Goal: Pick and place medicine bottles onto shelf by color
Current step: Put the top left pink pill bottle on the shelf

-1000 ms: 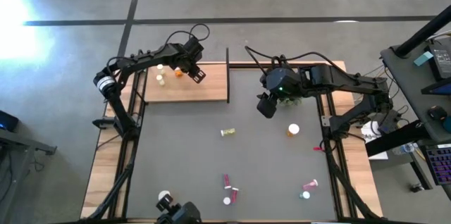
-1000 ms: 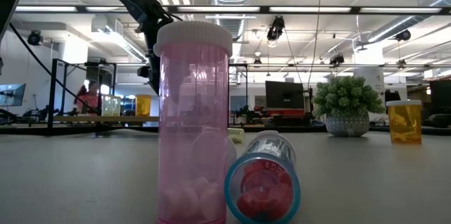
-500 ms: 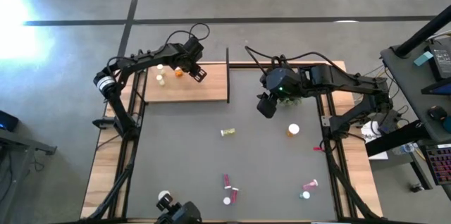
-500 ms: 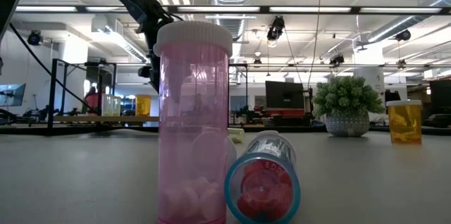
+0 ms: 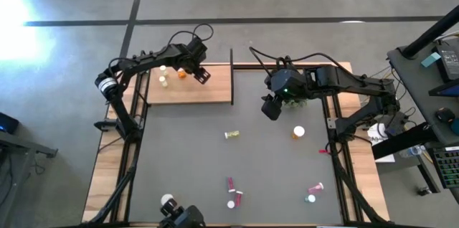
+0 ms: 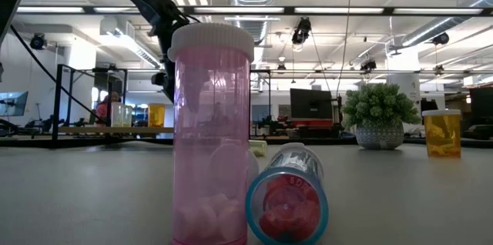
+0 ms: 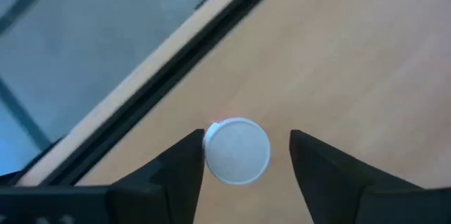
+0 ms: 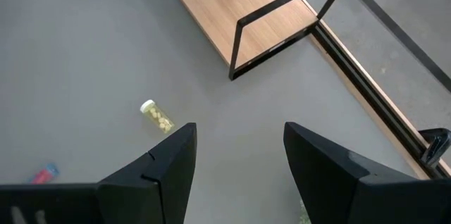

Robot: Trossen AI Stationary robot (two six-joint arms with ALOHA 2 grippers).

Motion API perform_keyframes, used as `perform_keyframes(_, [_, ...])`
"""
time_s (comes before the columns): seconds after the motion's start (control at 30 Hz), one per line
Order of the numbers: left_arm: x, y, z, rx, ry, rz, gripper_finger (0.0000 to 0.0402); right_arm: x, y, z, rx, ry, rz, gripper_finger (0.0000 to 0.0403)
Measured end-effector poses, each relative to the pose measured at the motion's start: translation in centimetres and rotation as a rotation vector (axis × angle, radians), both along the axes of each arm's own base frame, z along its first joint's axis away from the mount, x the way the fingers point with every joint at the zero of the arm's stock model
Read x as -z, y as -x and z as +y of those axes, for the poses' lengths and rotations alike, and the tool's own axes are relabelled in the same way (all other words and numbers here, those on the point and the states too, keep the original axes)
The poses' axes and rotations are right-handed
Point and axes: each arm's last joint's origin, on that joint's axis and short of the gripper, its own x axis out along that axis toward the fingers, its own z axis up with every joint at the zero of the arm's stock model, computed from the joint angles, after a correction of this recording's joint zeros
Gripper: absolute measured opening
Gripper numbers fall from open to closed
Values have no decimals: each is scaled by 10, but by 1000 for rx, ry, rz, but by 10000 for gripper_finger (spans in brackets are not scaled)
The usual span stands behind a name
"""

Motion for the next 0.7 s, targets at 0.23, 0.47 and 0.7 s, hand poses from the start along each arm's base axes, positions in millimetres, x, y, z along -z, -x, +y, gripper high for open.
perform_keyframes(0.23, [0, -1, -2, 26, 45, -33, 193, 0, 0, 0, 0, 0, 0, 206])
perform_keyframes(0.47, [0, 1, -1, -3, 2, 8, 179, 0, 0, 0, 0, 0, 0, 206])
perform_keyframes(0.7, [0, 2, -3, 17, 41, -2, 125, 0, 0, 0, 0, 0, 0, 206])
